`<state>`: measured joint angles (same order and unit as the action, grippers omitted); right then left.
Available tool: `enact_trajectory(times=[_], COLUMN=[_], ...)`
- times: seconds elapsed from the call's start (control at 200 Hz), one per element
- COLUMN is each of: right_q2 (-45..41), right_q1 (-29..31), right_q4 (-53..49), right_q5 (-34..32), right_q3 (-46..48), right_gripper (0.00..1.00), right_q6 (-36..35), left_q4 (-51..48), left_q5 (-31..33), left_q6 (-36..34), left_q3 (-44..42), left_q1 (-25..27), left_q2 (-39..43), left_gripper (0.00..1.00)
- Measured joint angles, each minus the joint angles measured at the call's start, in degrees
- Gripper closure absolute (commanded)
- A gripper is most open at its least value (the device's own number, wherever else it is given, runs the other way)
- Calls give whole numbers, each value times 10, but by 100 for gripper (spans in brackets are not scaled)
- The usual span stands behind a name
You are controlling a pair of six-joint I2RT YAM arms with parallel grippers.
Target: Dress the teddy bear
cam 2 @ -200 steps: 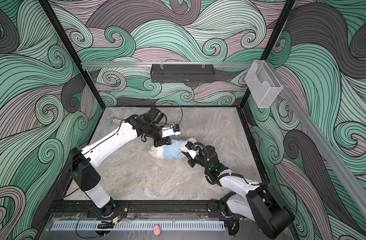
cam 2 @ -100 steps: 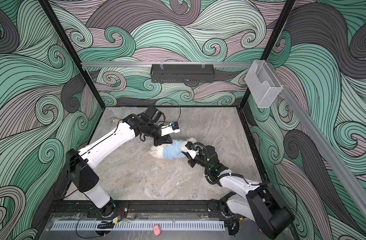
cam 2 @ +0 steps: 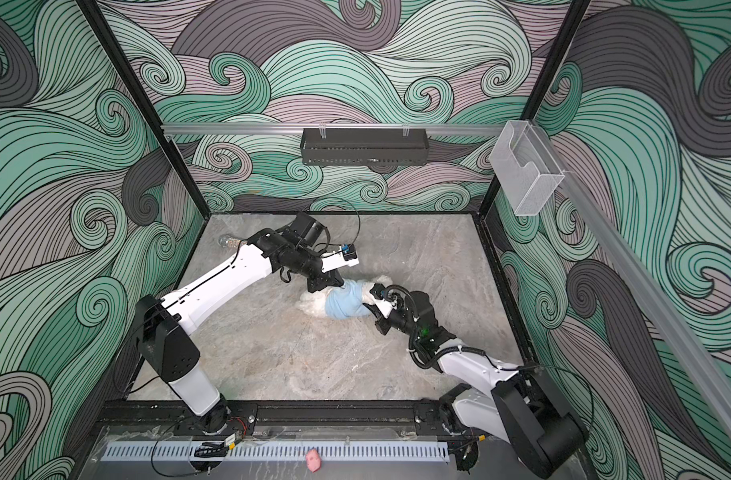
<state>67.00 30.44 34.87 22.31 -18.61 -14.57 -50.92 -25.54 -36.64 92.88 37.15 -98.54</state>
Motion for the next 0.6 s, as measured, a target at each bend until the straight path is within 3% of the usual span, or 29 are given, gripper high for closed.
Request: enact_trajectory(times=[0.415, 0.6], right_q2=[0, 0], right_q1=[2, 2], right_q4=[-2, -2], right_q5=[0, 0], right_q3=[0, 0], right_gripper=[100, 100], right_q6=[0, 0], left_q4=[-5, -5], left_q5=[13, 9], left_q6=[-14, -18], left_q3=[0, 2], left_q1=[2, 7], left_q2=[-5, -15], left_gripper=[74, 70])
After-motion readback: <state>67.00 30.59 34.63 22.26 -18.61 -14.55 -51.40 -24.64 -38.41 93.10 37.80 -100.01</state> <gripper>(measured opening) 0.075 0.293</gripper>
